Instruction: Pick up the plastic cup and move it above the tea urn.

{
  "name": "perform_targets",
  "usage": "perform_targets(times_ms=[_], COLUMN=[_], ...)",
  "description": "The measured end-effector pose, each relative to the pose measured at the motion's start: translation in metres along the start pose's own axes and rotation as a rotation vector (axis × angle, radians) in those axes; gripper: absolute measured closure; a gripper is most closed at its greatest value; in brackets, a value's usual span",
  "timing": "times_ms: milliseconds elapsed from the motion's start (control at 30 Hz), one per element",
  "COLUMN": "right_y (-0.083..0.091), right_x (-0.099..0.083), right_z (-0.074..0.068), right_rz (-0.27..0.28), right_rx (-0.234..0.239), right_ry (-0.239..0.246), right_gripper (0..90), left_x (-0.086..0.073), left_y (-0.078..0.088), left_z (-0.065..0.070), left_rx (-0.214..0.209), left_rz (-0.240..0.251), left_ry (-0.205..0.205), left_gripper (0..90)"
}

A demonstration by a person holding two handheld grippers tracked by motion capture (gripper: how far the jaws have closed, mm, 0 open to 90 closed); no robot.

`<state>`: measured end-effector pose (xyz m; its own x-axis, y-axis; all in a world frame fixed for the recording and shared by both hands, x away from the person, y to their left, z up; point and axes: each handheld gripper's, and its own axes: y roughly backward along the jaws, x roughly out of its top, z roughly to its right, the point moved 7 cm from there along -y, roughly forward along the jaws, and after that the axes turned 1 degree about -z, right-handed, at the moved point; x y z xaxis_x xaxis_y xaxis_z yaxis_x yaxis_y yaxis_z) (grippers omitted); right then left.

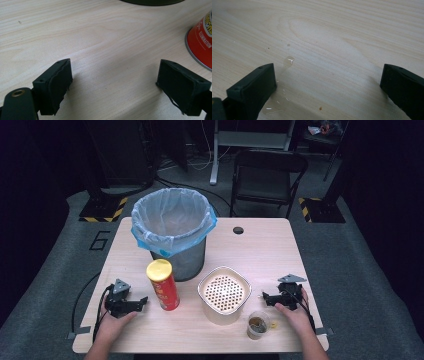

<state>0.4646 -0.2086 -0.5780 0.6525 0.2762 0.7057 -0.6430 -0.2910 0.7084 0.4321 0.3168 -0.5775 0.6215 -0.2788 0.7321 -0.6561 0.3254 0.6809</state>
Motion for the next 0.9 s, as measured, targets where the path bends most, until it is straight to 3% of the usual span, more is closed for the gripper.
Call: perform_targets(times_ms=[567,900], right_y=[0.0003,0.0025], right_x=[-0.0002,-0.0005], right_z=[0.0010,-0.0022], right_rz=[-0.003,0.012], right_rx=[0.001,0.000], right_ry=[0.017,0.010], right_gripper=[0.0,6.4], left_x=[0.0000,-0.0003], left_y=[0.0007,0.0010], left_z=[-0.0023,-0.0024], left_rx=[0.020,0.031], left_rz=[0.006,0.008], left_ry=[0.011,0.025], left_gripper=[15.9,16.0])
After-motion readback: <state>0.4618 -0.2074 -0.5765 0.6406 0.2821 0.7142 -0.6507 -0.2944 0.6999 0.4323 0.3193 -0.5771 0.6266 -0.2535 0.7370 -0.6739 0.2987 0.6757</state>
